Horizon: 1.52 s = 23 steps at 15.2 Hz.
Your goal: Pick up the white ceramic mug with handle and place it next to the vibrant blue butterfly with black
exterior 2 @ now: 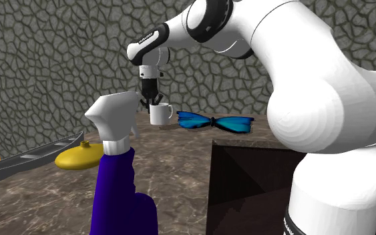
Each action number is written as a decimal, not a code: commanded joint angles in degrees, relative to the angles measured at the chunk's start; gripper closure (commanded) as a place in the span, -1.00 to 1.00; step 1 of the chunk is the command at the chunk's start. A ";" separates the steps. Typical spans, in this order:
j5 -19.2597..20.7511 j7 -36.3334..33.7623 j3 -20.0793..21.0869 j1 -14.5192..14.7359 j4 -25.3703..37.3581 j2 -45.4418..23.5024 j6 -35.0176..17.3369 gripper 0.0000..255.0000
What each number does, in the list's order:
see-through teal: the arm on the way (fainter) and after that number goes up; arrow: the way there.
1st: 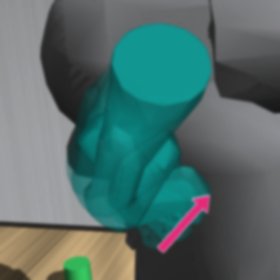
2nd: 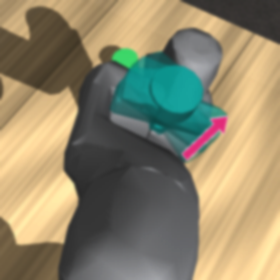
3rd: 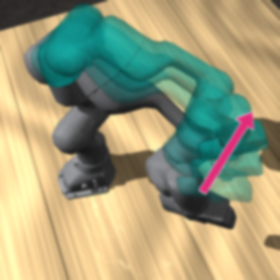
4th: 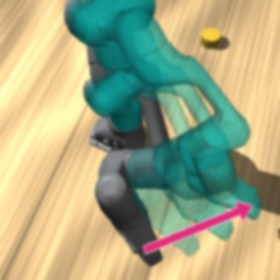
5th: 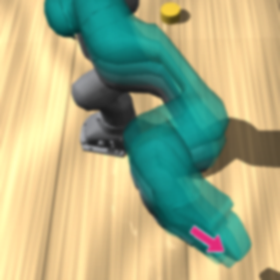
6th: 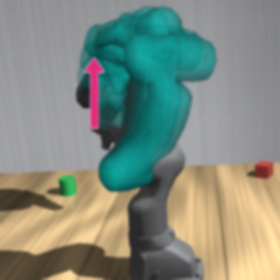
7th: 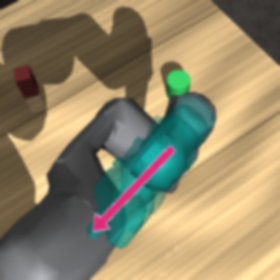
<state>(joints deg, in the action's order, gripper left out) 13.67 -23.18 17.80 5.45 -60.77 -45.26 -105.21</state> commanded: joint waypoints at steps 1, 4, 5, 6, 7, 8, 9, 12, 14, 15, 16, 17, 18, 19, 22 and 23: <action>0.10 -0.06 -0.08 -0.19 -1.15 -0.27 -1.45 1.00; 0.17 -0.13 -0.11 -0.25 -1.77 -0.42 -2.21 1.00; 0.17 -0.13 -0.11 -0.25 -1.76 -0.42 -2.21 1.00; 0.17 -0.13 -0.11 -0.25 -1.76 -0.42 -2.21 1.00; 0.17 -0.13 -0.11 -0.25 -1.76 -0.42 -2.21 1.00; 0.17 -0.13 -0.11 -0.25 -1.76 -0.42 -2.21 1.00; 0.17 -0.13 -0.12 -0.25 -1.76 -0.42 -2.21 1.00; 0.17 -0.12 -0.12 -0.25 -1.74 -0.44 -2.20 -1.00; 0.17 -0.12 -0.12 -0.25 -1.74 -0.44 -2.20 -1.00; 0.17 -0.13 -0.12 -0.25 -1.76 -0.42 -2.21 -1.00; 0.03 0.02 -0.03 -0.12 -0.48 -0.04 -0.57 -1.00; -0.09 0.17 0.04 0.05 1.00 0.24 1.15 -1.00; -0.19 0.33 0.09 0.26 2.68 0.41 2.96 -1.00; -0.25 0.46 0.11 0.47 4.18 0.44 4.45 -1.00; -0.25 0.46 0.11 0.47 4.17 0.44 4.45 -1.00; -0.25 0.46 0.11 0.47 4.18 0.44 4.45 -1.00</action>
<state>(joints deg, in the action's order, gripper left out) 13.43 -22.73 17.91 5.92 -56.65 -44.85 -100.88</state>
